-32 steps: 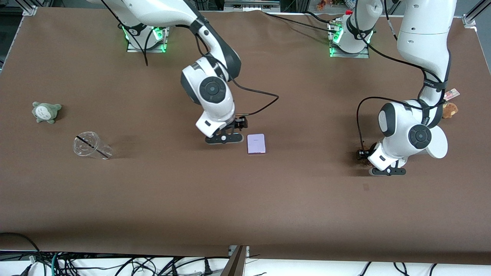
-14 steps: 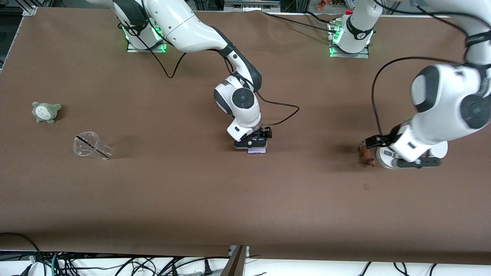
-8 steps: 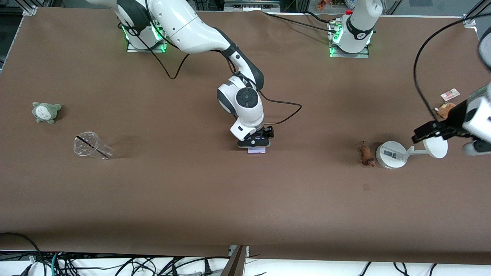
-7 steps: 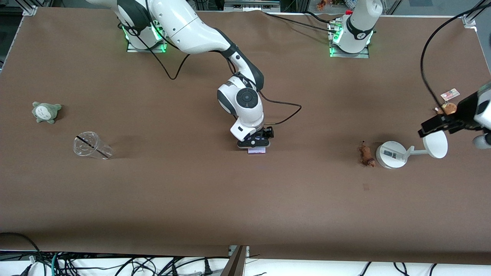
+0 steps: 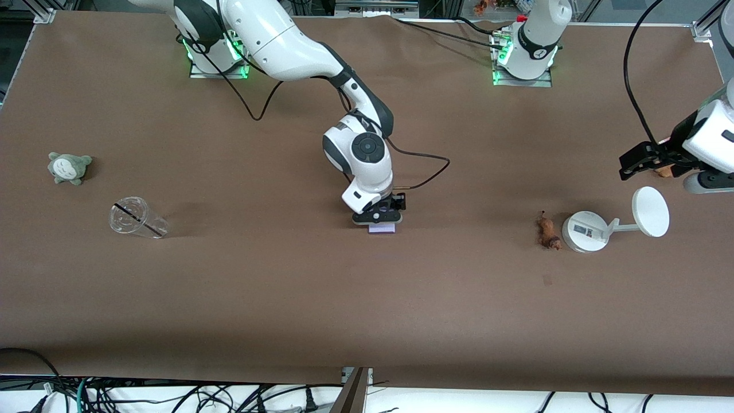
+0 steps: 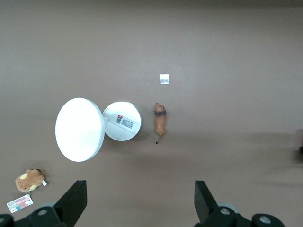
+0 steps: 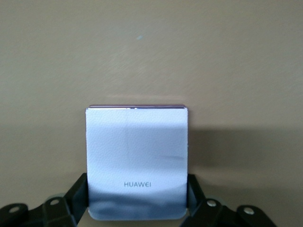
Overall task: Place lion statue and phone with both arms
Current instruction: 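Carry the white phone with the right gripper toward the clear cup, then lower the phone beside the clear cup and open the right gripper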
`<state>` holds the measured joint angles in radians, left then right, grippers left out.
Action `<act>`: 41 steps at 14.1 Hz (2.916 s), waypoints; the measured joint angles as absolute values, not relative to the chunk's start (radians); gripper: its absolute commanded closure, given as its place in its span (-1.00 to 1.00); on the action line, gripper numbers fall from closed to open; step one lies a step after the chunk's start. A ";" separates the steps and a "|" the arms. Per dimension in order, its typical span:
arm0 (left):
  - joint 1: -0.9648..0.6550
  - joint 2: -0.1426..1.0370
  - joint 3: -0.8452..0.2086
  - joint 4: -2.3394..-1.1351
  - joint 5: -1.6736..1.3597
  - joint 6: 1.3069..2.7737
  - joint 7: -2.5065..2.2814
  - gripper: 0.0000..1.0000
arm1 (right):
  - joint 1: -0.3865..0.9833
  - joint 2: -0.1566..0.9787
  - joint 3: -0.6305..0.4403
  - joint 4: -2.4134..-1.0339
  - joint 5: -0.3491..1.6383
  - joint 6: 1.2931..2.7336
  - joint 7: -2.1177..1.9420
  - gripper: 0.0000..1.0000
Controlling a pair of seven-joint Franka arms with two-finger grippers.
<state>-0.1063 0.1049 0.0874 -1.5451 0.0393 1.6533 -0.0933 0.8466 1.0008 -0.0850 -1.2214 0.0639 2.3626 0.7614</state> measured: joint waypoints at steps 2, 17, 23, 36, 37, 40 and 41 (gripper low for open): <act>-0.094 0.105 0.087 -1.551 0.039 1.653 -0.092 -1.00 | 0.829 0.998 -0.107 -1.216 0.064 2.343 0.711 0.49; -0.061 0.125 0.088 -1.552 0.010 1.653 -0.092 -1.00 | 0.522 0.455 -0.180 -1.778 0.064 2.157 0.217 0.49; -0.061 0.125 0.088 -1.552 0.008 1.653 -0.092 -1.00 | 0.520 0.442 -0.250 -1.903 0.064 2.241 0.161 0.49; -0.061 0.128 0.086 -1.544 0.008 1.654 -0.092 -1.00 | 0.369 0.518 -0.263 -1.928 0.064 2.324 -0.065 0.47; -0.061 0.128 0.086 -1.543 0.008 1.654 -0.092 -1.00 | 0.369 0.531 -0.263 -1.928 0.064 2.342 -0.065 0.47; -0.060 0.128 0.086 -1.543 0.008 1.654 -0.092 -1.00 | 0.364 0.551 -0.264 -1.928 0.064 2.358 -0.071 0.46; -0.060 0.128 0.086 -1.543 0.008 1.654 -0.092 -1.00 | 0.359 0.554 -0.264 -1.928 0.064 2.359 -0.074 0.47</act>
